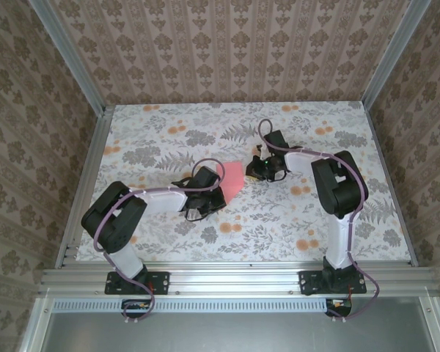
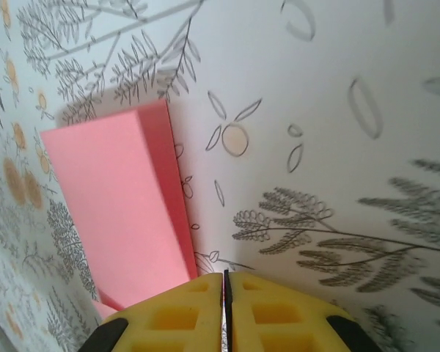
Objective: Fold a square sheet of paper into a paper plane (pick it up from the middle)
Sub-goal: Third fold the triangle at the center of the table.
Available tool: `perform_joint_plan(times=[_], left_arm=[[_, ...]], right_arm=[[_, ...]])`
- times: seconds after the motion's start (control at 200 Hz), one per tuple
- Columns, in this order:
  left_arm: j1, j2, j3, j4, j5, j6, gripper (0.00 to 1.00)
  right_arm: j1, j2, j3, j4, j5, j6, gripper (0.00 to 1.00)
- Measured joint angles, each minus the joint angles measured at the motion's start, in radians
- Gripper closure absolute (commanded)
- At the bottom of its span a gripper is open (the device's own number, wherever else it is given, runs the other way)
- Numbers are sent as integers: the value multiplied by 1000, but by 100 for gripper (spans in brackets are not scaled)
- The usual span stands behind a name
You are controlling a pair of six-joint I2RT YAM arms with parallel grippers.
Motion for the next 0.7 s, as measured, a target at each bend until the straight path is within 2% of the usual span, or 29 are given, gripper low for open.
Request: perform_joint_plan(times=[0.115, 0.27, 0.445, 0.7], left_arm=[[0, 0, 3, -9, 0, 5, 100], [0, 0, 7, -19, -1, 6, 100], [0, 0, 9, -24, -2, 9, 100], [0, 0, 11, -30, -2, 13, 100]], right_arm=[[30, -86, -36, -2, 2, -18, 88], [130, -172, -85, 11, -7, -16, 88], [209, -123, -104, 21, -29, 2, 88], [186, -21, -73, -10, -46, 5, 89]])
